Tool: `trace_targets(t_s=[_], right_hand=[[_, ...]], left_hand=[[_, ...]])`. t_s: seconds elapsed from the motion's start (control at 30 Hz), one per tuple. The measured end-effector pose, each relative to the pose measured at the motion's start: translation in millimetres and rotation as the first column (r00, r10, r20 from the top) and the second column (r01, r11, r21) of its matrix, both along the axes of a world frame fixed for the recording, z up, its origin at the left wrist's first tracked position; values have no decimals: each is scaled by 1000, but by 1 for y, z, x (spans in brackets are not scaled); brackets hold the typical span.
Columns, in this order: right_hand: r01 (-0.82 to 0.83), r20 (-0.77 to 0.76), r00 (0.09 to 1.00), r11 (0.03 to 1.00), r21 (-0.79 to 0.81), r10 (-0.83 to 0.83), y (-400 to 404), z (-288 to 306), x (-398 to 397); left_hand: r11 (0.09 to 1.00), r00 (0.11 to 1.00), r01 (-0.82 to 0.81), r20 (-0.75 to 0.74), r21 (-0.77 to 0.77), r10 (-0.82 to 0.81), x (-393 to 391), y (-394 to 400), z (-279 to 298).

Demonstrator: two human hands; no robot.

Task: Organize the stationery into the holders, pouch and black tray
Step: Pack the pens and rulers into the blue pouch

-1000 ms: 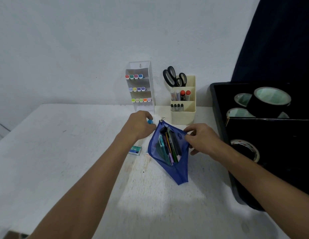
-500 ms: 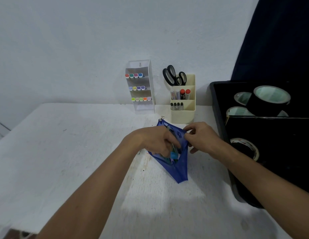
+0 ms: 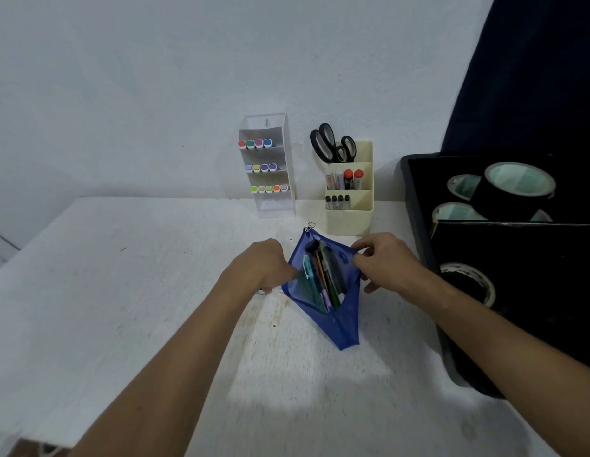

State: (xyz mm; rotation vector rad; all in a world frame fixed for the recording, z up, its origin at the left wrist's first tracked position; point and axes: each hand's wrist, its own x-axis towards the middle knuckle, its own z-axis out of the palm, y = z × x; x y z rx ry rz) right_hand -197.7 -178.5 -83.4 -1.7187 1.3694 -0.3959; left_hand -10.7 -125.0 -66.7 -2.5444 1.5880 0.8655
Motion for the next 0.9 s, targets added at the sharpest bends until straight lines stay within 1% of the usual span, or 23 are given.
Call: trace_targets(t_s=[0.07,0.1,0.2,0.3,0.4,0.47,0.53,0.7,0.77,0.8,0.9], right_hand=[[6,0,1000,1000,-7,-6,0,0,-1],[6,-2,1000,1000,-4,-6,0,-1,-1],[-7,2,1000,1000,22,7,0,-2,-2],[-46,55,998,998,34,44,1,0,-3],[-117,99,988,993,8,116,4,3,-1],[-124,108,986,992,0,124,5,3,0],[-99,95,991,995,-4,98,4,2,-1],[-59,53,997,998,-4,59,1,0,-4],[-53,38,998,998,-14,54,1,0,-4],[-49,40,998,999,-16,50,0,0,-4],[-44,75,996,999,3,43,0,1,-5]], left_hand=[[999,997,16,-74,51,-12,-5,1,2],[999,995,31,-93,40,-27,-7,0,2],[996,986,63,-152,-68,-73,-13,-2,4],[981,957,61,-269,-182,-109,-20,-5,5],[963,923,60,-353,-261,-154,-26,-6,3],[953,892,49,-416,-299,-177,-29,-6,0],[955,868,27,-467,-294,-168,-30,-6,-3],[976,821,-27,-561,-218,-103,-25,-5,-6],[976,815,-62,-575,-210,-71,-21,-4,-3],[974,830,-71,-554,-216,-63,-17,-5,-2],[968,906,-64,-421,-243,-46,-5,-5,-6]])
